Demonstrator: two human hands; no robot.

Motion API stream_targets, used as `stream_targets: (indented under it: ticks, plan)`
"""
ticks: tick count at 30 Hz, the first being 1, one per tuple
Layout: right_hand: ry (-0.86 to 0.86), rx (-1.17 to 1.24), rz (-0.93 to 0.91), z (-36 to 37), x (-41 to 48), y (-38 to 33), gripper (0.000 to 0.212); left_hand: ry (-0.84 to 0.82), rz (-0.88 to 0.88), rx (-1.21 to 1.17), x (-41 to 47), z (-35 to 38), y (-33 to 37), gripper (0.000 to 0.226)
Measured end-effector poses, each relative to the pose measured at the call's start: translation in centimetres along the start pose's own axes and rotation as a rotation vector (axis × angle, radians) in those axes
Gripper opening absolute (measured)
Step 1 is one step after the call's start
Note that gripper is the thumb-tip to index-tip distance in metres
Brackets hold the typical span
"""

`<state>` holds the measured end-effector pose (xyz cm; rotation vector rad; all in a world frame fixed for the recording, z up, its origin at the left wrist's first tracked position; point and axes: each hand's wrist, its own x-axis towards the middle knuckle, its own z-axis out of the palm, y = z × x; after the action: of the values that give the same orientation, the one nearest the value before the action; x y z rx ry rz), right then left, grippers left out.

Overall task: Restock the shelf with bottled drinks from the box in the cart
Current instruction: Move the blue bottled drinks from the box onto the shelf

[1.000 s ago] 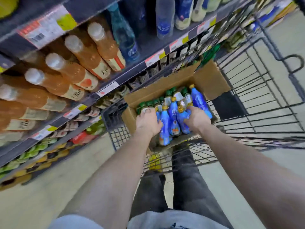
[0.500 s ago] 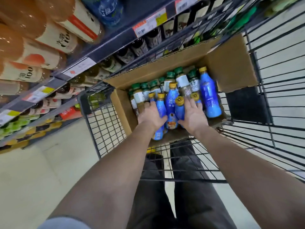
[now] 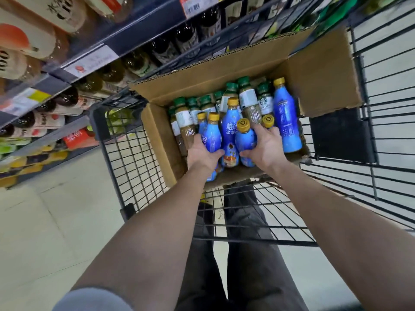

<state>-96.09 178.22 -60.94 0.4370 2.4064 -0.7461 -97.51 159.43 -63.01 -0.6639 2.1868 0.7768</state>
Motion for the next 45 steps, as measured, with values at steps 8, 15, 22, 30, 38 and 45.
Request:
stream_targets:
  ticks: [8,15,22,30,38,45]
  plan:
    - [-0.019,0.592,0.130,0.2,-1.3,-0.8,0.081,-0.008,0.028,-0.280,-0.2,-2.9,-1.4,0.071]
    - [0.039,0.813,0.118,1.3,-5.1,-4.2,0.056,0.003,0.150,-0.351,-2.5,-6.6,-2.4,0.080]
    - [0.110,0.910,0.045,0.9,-11.2,-10.3,0.044,0.026,0.262,-0.478,-7.8,-12.8,-4.2,0.072]
    - [0.179,0.952,-0.155,-1.4,-20.5,-18.9,0.043,0.107,0.427,-0.513,-15.4,-22.0,-7.3,0.074]
    - [0.155,0.829,-0.464,-2.4,-28.4,-25.0,0.040,0.239,0.609,-0.583,-23.3,-29.3,-12.2,0.082]
    - [0.141,0.742,-0.654,-0.3,-37.1,-28.4,0.044,0.390,0.671,-0.700,-32.1,-31.9,-19.1,0.079]
